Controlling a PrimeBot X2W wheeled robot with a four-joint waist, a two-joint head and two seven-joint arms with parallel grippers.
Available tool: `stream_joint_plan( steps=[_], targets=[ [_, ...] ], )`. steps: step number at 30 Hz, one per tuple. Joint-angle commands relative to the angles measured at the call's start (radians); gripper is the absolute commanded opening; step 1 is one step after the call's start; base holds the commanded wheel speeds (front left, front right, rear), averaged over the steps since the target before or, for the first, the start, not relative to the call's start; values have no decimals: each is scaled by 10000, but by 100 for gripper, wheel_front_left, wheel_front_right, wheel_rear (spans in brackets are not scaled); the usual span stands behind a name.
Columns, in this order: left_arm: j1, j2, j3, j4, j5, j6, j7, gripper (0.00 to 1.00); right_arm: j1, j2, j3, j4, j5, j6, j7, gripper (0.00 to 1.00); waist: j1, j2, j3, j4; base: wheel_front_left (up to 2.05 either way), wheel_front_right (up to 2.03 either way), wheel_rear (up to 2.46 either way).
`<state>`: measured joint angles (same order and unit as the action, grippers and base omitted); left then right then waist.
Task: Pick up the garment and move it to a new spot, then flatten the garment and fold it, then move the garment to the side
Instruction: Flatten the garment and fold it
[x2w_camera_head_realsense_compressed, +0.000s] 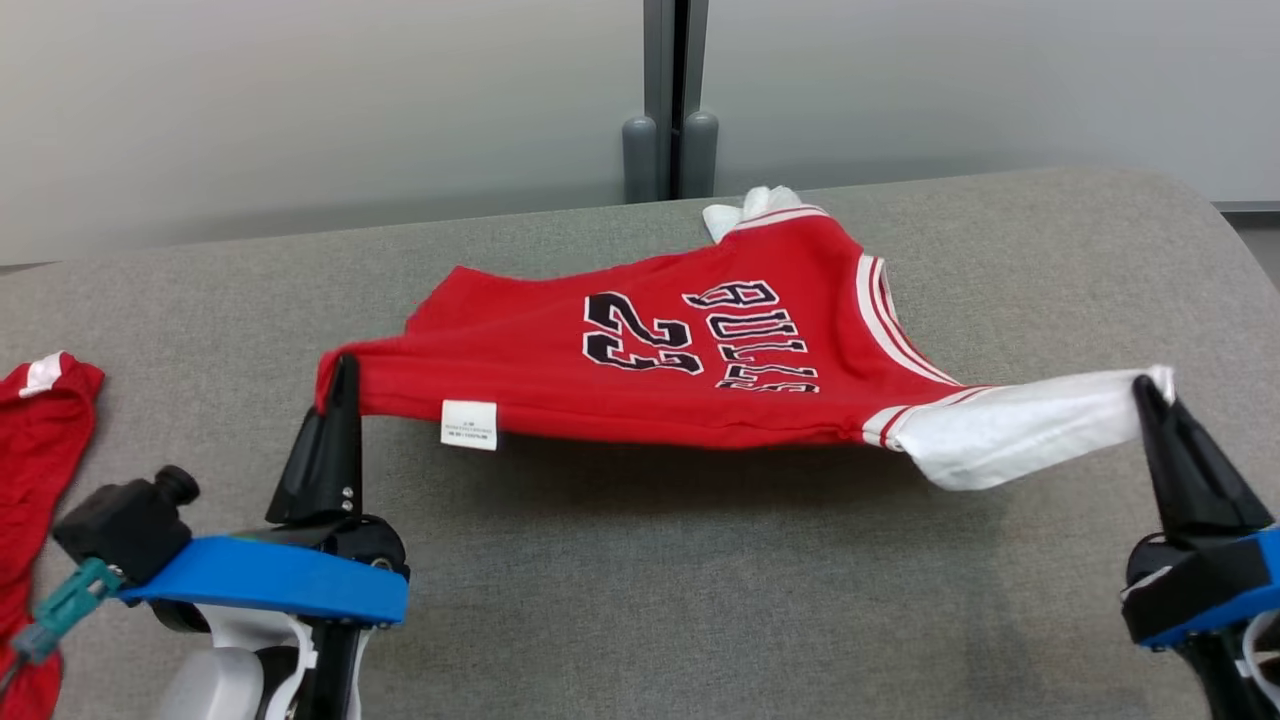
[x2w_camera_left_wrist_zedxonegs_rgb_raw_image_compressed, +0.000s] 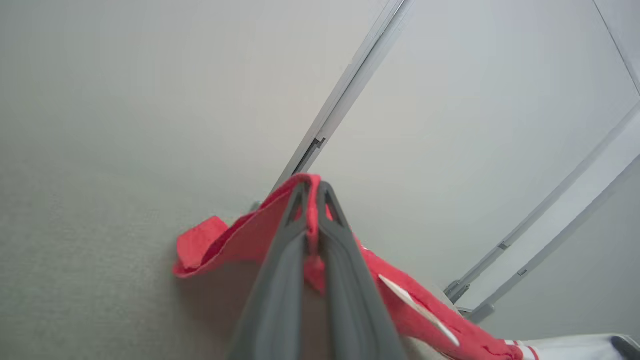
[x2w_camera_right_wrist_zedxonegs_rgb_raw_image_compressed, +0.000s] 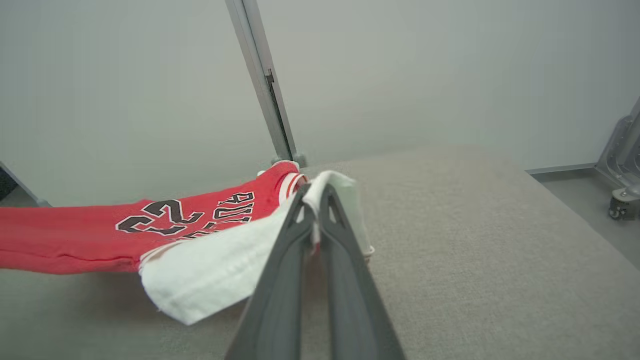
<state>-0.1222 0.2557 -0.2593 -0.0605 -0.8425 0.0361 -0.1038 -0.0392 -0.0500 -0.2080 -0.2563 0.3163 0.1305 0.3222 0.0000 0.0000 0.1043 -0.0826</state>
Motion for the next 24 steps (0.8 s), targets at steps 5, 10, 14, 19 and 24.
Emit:
stream_joint_plan(
  steps=[5,10,14,19,24],
  targets=[
    [95,329,359,-1907,-544,314,727,0,-116,-9,-376,-1906,-158,5,316,0,0,0,-114,10,0,0,0],
    [-211,693,577,-3293,-940,682,1586,0,-784,-191,-604,-3663,-1058,5,648,0,0,0,-115,25,0,0,0],
    [-554,1175,765,-3801,-1000,941,2285,0,-1600,-882,-744,-4303,-1238,5,1018,0,0,0,89,10,0,0,0],
    [-1105,1425,1002,-3626,-1342,1082,2843,0,-2949,-1665,-477,-3646,-842,5,1573,0,0,0,573,-66,0,0,0],
    [-2354,1563,945,-2475,-1387,976,3239,0,-4831,-2250,288,-1357,-172,5,1435,0,0,0,1438,-71,0,0,0]
  ],
)
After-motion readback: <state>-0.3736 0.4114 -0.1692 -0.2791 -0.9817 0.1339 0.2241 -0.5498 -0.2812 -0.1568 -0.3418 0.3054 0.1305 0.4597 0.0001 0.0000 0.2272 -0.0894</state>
